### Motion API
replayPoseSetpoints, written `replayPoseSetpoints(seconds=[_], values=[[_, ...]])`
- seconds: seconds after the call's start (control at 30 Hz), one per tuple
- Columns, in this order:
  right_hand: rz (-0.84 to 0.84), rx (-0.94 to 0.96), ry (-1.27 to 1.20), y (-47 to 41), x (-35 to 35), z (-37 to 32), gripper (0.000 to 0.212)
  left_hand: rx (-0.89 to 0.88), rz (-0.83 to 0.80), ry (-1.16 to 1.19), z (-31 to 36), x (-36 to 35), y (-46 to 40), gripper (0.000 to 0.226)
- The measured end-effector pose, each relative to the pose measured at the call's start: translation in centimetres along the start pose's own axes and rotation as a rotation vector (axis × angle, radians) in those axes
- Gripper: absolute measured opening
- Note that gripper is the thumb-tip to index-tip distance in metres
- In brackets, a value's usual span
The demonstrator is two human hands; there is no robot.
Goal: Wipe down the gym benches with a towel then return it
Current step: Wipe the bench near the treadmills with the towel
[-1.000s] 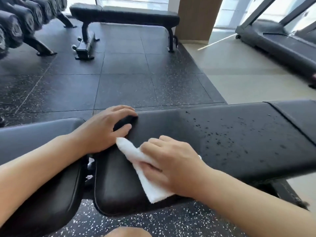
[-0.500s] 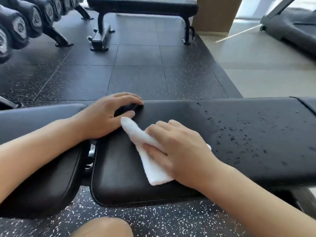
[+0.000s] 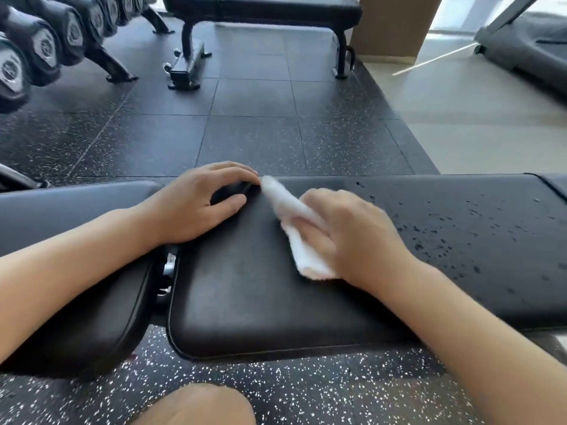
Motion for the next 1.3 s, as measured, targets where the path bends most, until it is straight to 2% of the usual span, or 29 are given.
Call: replayPoseSetpoints(seconds=[0.07, 0.1, 0.2, 0.23, 0.27, 0.33, 0.37, 0.4, 0.43, 0.47, 0.53, 0.57, 0.6, 0.67, 0.7, 0.73, 0.77, 0.8, 0.83, 0.87, 0.93, 0.97, 1.03, 1.07, 1.1, 1.13, 1.17, 1.23, 1.3], values=[[0.072, -0.143, -0.033, -1.2, 1.1, 3.1, 0.022, 0.010, 0.006, 0.003, 0.1, 0.1, 0.1, 0.035], [0.101, -0.105, -0.034, -0.7, 1.1, 1.9, 0.020, 0.008, 0.007, 0.002, 0.2, 0.1, 0.1, 0.036], [0.054, 0.253, -0.061, 3.6, -1.8, -6.9, 0.015, 0.009, 0.011, 0.007, 0.4, 0.1, 0.1, 0.038], [0.028, 0.311, -0.042, 4.4, -2.3, -7.7, 0.013, 0.009, 0.010, 0.006, 0.4, 0.0, 0.0, 0.038], [-0.005, 0.306, 0.010, 3.6, -2.2, -7.1, 0.022, 0.008, 0.006, 0.004, 0.4, 0.0, 0.0, 0.038], [0.005, 0.177, 0.196, 0.7, -0.9, -3.2, 0.055, 0.008, 0.006, -0.013, 0.5, 0.0, 0.0, 0.037], [0.071, 0.066, 0.210, -0.6, 0.5, -0.9, 0.057, 0.007, 0.010, -0.024, 0.5, 0.1, 0.0, 0.037], [0.059, -0.040, 0.167, -1.2, 0.8, 0.7, 0.052, 0.008, 0.017, -0.031, 0.6, 0.2, 0.0, 0.036], [0.070, -0.071, 0.147, -1.2, 0.6, 0.6, 0.046, 0.005, 0.026, -0.034, 0.8, 0.2, 0.0, 0.035], [0.094, 0.001, 0.177, -0.5, -0.4, -0.9, 0.045, 0.002, 0.034, -0.031, 0.8, 0.3, 0.0, 0.035], [0.020, 0.202, 0.125, 2.3, -3.3, -6.5, 0.034, 0.012, 0.040, -0.010, 0.7, 0.2, 0.0, 0.035], [-0.004, 0.251, 0.086, 3.0, -4.2, -7.3, 0.029, 0.016, 0.041, -0.003, 0.6, 0.2, 0.0, 0.036], [-0.007, 0.294, 0.088, 2.6, -4.0, -6.9, 0.032, 0.017, 0.039, 0.000, 0.6, 0.2, 0.0, 0.037], [0.023, 0.154, 0.217, -1.0, -2.1, -2.0, 0.048, 0.012, 0.035, -0.011, 0.7, 0.3, 0.0, 0.037], [0.102, 0.004, 0.220, -3.0, -0.1, 1.5, 0.044, 0.012, 0.036, -0.019, 0.8, 0.4, 0.0, 0.036], [0.068, -0.135, 0.171, -4.2, 0.5, 4.0, 0.035, 0.015, 0.040, -0.022, 0.9, 0.5, 0.0, 0.035], [0.073, -0.171, 0.128, -4.7, 0.2, 4.6, 0.031, 0.019, 0.043, -0.021, 0.9, 0.6, 0.0, 0.035], [0.120, -0.098, 0.118, -4.5, -0.7, 3.3, 0.034, 0.022, 0.044, -0.016, 0.9, 0.6, 0.0, 0.036], [0.158, 0.057, 0.154, -3.7, -2.0, -0.3, 0.045, 0.024, 0.043, -0.006, 1.0, 0.5, 0.1, 0.037], [0.127, 0.180, 0.157, -2.2, -3.2, -4.1, 0.055, 0.025, 0.040, 0.010, 1.0, 0.5, 0.2, 0.039], [0.049, 0.298, 0.135, -1.2, -3.9, -6.2, 0.057, 0.039, 0.034, 0.037, 0.8, 0.5, 0.2, 0.043], [0.049, 0.293, 0.158, -2.2, -3.1, -5.0, 0.050, 0.054, 0.039, 0.045, 0.5, 0.6, 0.2, 0.042], [0.096, -0.016, 0.155, -5.7, 0.0, 1.5, 0.023, 0.094, 0.062, 0.077, -0.2, 0.9, 0.4, 0.036], [0.071, -0.143, 0.124, -6.4, 0.3, 4.2, 0.018, 0.106, 0.063, 0.097, -0.4, 0.9, 0.4, 0.037], [0.089, -0.149, 0.097, -6.2, 0.1, 4.8, 0.019, 0.107, 0.061, 0.104, -0.4, 0.8, 0.4, 0.039], [0.114, -0.087, 0.066, -5.4, -0.5, 3.4, 0.025, 0.102, 0.061, 0.096, -0.4, 0.8, 0.4, 0.040], [0.132, 0.057, 0.064, -3.9, -1.4, -0.1, 0.028, 0.096, 0.064, 0.091, -0.4, 0.7, 0.5, 0.039], [0.058, 0.274, -0.041, -0.5, -3.0, -5.5, 0.023, 0.083, 0.050, 0.118, -0.5, 0.6, 0.5, 0.039], [-0.065, 0.247, 0.004, -0.5, -2.8, -4.6, 0.022, 0.079, 0.035, 0.132, -0.5, 0.6, 0.5, 0.039]])
Point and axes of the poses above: each hand's wrist, its own y-axis away from the middle knuckle, its own x-axis out of the back of the hand, z = x × y, the point moved 9 cm from there along -y, towards the middle knuckle, and after that the axes turned 3 degrees about -x, right-handed, at the moved point
